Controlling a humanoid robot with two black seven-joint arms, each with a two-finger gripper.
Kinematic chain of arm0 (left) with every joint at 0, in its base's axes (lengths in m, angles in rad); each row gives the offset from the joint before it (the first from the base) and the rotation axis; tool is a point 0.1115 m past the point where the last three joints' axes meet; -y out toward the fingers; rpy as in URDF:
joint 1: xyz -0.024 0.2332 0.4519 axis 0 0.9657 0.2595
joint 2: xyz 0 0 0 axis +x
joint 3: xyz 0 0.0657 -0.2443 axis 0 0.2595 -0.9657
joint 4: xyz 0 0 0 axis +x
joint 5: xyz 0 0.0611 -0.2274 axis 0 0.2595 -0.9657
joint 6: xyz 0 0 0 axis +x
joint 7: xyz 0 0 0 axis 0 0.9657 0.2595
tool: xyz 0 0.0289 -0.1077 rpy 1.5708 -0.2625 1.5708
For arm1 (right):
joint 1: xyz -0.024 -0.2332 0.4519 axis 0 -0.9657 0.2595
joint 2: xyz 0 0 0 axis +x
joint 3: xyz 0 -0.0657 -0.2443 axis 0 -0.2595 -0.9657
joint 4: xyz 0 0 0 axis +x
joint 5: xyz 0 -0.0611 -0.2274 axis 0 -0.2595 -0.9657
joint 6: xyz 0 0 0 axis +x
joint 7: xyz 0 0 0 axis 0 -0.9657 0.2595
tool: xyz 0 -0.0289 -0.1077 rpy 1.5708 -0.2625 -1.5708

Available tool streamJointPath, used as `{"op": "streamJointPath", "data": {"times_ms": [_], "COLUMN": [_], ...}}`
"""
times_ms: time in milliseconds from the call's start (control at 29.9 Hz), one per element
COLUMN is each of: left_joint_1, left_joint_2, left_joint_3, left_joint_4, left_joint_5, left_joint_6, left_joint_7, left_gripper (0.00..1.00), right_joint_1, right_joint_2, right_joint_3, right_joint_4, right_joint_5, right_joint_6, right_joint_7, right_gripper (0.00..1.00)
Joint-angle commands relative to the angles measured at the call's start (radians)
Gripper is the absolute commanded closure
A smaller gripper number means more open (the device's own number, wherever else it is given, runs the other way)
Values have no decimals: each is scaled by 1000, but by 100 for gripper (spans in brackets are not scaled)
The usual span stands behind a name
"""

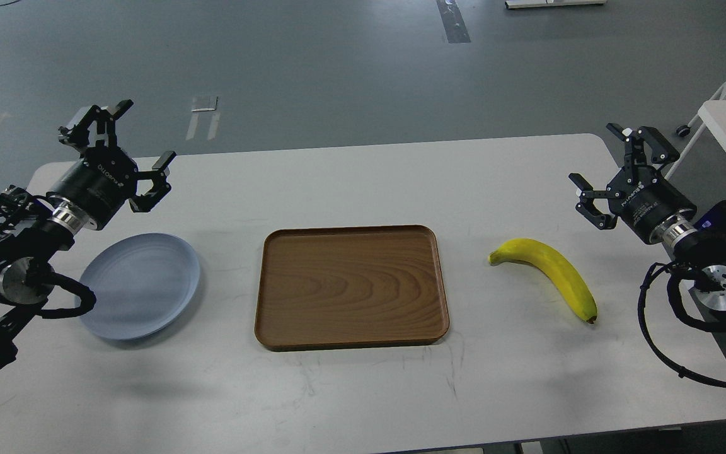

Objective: Place banana on plate with both arms
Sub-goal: 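Move the left gripper down toward the edge of the light blue plate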

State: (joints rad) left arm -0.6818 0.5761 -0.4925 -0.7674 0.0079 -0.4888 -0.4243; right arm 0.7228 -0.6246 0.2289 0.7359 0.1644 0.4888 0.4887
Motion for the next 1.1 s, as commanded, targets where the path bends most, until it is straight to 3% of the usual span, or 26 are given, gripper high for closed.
{"op": "streamJointPath", "data": {"times_ms": [0,401,535,568,702,836,1070], "left_joint_1": [-1,-53,-78,-78,-85,-87,-85], "left_joint_2": [-1,14,50,66,152,267,355], "left_joint_3": [0,-1,2,0,-1,-3,3], "left_joint_4": [0,80,67,42,-74,-286,-423], "left_joint_5": [0,13,65,128,381,746,1196], "left_joint_6": [0,0,0,0,0,0,0], "left_joint_7": [-4,-5,-30,-63,-64,-64,-64], "left_gripper": [0,0,0,0,0,0,0], "right_joint_1": [0,0,0,0,-2,-2,-2], "right_joint_2": [-1,-23,-27,-35,-44,-50,-50], "right_joint_3": [-7,-8,-7,-7,-7,-5,-5], "right_joint_4": [-1,-1,-3,-1,-3,-3,-1], "right_joint_5": [0,-9,-19,-22,-22,-22,-22], "right_joint_6": [0,0,0,0,0,0,0], "right_joint_7": [0,0,0,0,0,0,0], "right_gripper": [0,0,0,0,0,0,0]}}
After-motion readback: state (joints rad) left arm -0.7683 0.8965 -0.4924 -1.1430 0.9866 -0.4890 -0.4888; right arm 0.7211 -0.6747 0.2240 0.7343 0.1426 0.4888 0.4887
